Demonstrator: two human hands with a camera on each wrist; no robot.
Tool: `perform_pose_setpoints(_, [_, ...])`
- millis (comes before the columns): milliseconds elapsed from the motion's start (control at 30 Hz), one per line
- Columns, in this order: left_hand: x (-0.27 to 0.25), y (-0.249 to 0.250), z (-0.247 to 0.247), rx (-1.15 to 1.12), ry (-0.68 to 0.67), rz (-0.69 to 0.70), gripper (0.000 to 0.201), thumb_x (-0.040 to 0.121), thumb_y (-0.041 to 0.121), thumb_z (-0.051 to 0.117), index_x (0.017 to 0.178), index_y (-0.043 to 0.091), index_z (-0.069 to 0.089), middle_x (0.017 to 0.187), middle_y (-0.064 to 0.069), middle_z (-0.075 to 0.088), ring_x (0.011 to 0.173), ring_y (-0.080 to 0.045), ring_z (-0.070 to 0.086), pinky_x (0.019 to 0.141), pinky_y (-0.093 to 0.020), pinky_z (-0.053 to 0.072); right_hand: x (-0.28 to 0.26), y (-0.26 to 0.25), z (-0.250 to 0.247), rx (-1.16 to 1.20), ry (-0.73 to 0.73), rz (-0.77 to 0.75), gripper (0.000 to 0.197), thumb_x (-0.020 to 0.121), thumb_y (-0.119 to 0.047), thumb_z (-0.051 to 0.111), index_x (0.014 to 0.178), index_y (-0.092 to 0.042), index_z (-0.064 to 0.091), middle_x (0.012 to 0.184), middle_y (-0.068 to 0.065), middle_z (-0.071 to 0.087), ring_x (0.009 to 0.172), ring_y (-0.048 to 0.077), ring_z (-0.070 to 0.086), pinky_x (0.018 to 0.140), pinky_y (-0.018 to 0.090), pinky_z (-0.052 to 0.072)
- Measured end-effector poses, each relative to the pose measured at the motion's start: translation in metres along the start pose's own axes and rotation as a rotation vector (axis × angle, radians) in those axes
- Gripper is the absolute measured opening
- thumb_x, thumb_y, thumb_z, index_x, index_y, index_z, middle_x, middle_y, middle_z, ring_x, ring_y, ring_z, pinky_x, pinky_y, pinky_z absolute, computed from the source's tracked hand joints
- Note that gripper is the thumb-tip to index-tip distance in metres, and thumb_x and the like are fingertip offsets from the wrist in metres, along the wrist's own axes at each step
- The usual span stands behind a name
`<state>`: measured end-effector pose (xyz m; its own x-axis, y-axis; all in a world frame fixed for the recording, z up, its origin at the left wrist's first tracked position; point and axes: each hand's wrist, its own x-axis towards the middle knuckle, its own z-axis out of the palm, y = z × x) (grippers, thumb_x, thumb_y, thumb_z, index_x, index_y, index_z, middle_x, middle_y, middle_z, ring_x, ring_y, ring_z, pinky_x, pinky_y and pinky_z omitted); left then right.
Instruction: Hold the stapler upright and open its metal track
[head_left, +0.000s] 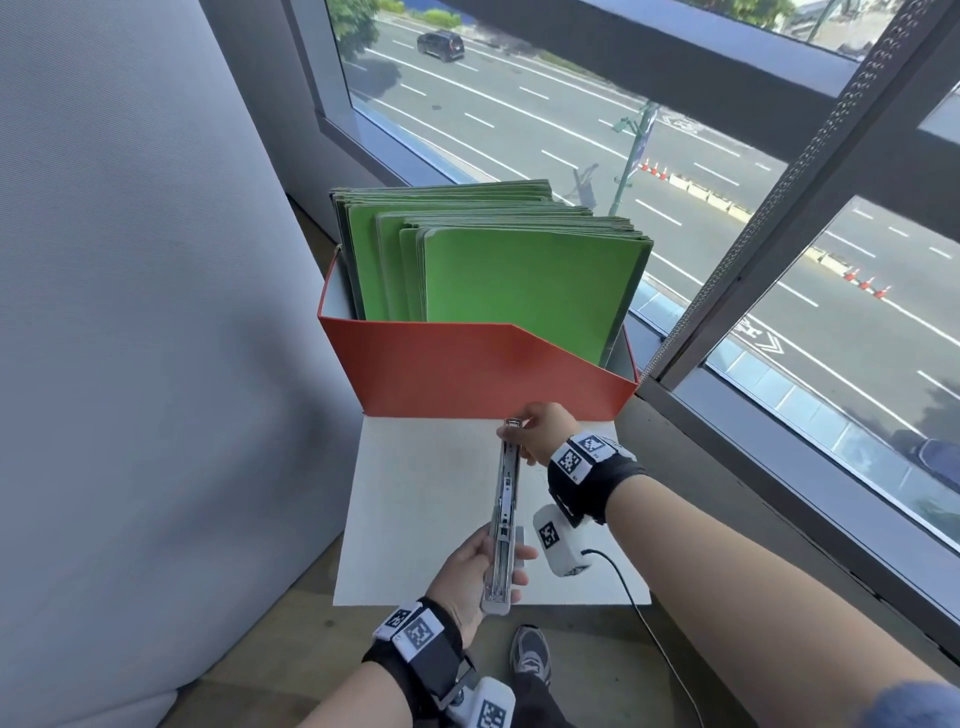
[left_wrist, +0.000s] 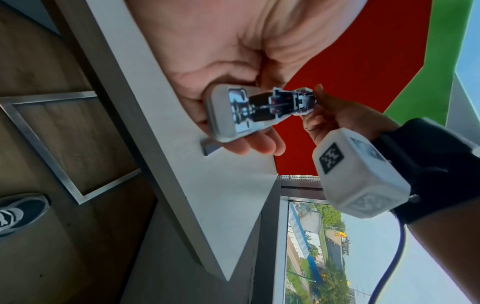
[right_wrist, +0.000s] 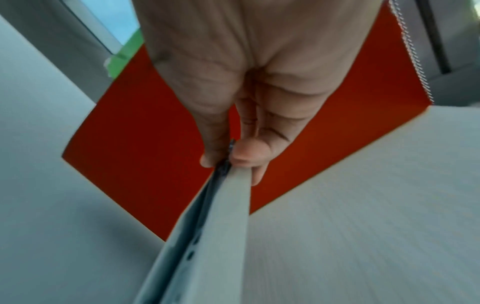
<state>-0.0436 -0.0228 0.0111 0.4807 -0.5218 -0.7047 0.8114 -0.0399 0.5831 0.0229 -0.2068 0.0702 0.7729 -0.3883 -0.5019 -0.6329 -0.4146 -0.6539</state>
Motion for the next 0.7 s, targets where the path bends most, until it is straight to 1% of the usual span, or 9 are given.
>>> perform_pose_setpoints(133, [-0.001,0.0,-0.009,-0.037,0.036,0.031,0.034,0.099,0.011,0.028,0.109,0.013,0.061,0.079,-0.016,0.071,0.054,-0.023,0.058,0.046,-0.027,0.048,-0.001,0.025,0.015,0.132,-0.01,0.027,0.044,0.084,-0.043,0.062,0.115,-0.011,0.058,0.077,0.003,0.071,0.055,0.016,0.066,0.062,0.034,0.06])
perform_pose_setpoints(200, [0.001,0.004,-0.013,-0.017,0.07,0.048,0.031,0.098,0.009,0.03,0.109,0.012,0.059,0.079,-0.015,0.069,0.054,-0.022,0.06,0.046,-0.027,0.049,-0.01,0.045,0.028,0.007,-0.059,0.076,0.04,0.086,-0.036,0.063,0.118,-0.014,0.057,0.086,0.006,0.072,0.057,0.014,0.064,0.057,0.027,0.055])
perform_pose_setpoints(266, [0.002,0.007,-0.015,0.017,0.107,0.059,0.03,0.098,0.007,0.03,0.107,0.013,0.058,0.083,-0.015,0.066,0.056,-0.021,0.06,0.047,-0.027,0.05,-0.024,0.065,0.045,-0.174,-0.117,0.117,0.04,0.084,-0.027,0.066,0.12,-0.018,0.055,0.098,0.007,0.069,0.069,0.016,0.062,0.063,0.024,0.052])
perform_pose_setpoints(333, [0.005,0.009,-0.016,0.047,0.137,0.061,0.033,0.097,0.006,0.029,0.106,0.018,0.058,0.084,-0.015,0.065,0.06,-0.022,0.059,0.05,-0.028,0.05,-0.039,0.08,0.061,-0.286,-0.14,0.087,0.044,0.083,-0.021,0.065,0.125,-0.018,0.05,0.114,0.009,0.062,0.087,0.02,0.059,0.073,0.026,0.049])
perform_pose_setpoints(433, [0.008,0.009,-0.014,0.055,0.164,0.046,0.035,0.096,0.005,0.029,0.105,0.021,0.059,0.081,-0.014,0.064,0.06,-0.022,0.058,0.049,-0.029,0.05,-0.047,0.091,0.074,-0.281,-0.103,0.05,0.049,0.081,-0.02,0.065,0.126,-0.015,0.047,0.124,0.011,0.051,0.104,0.025,0.057,0.089,0.03,0.047])
perform_pose_setpoints(500, [0.008,0.008,-0.011,0.052,0.164,0.037,0.034,0.097,0.006,0.029,0.106,0.02,0.059,0.08,-0.013,0.064,0.059,-0.021,0.058,0.048,-0.028,0.051,-0.047,0.096,0.081,-0.301,-0.092,0.048,0.051,0.079,-0.021,0.07,0.124,-0.012,0.048,0.124,0.009,0.047,0.105,0.025,0.057,0.094,0.031,0.047])
perform_pose_setpoints(566, [0.008,0.008,-0.009,0.039,0.156,0.037,0.034,0.097,0.006,0.03,0.103,0.02,0.059,0.078,-0.014,0.064,0.055,-0.02,0.058,0.046,-0.027,0.051,-0.047,0.097,0.086,-0.354,-0.103,0.03,0.047,0.079,-0.021,0.07,0.12,-0.01,0.049,0.123,0.007,0.045,0.101,0.024,0.058,0.093,0.03,0.049])
perform_pose_setpoints(633, [0.009,0.008,-0.007,0.026,0.147,0.036,0.034,0.096,0.004,0.03,0.104,0.019,0.059,0.076,-0.015,0.063,0.051,-0.019,0.058,0.044,-0.026,0.05,-0.047,0.097,0.086,-0.3,-0.094,0.041,0.044,0.077,-0.017,0.073,0.114,-0.01,0.05,0.116,0.007,0.045,0.091,0.025,0.059,0.087,0.03,0.05])
perform_pose_setpoints(699, [0.009,0.009,-0.006,0.027,0.146,0.03,0.033,0.096,0.005,0.03,0.105,0.019,0.059,0.076,-0.014,0.063,0.052,-0.02,0.058,0.043,-0.026,0.05,-0.046,0.097,0.082,-0.203,-0.059,0.042,0.036,0.072,-0.012,0.076,0.1,-0.014,0.052,0.103,0.005,0.051,0.082,0.021,0.055,0.077,0.03,0.048])
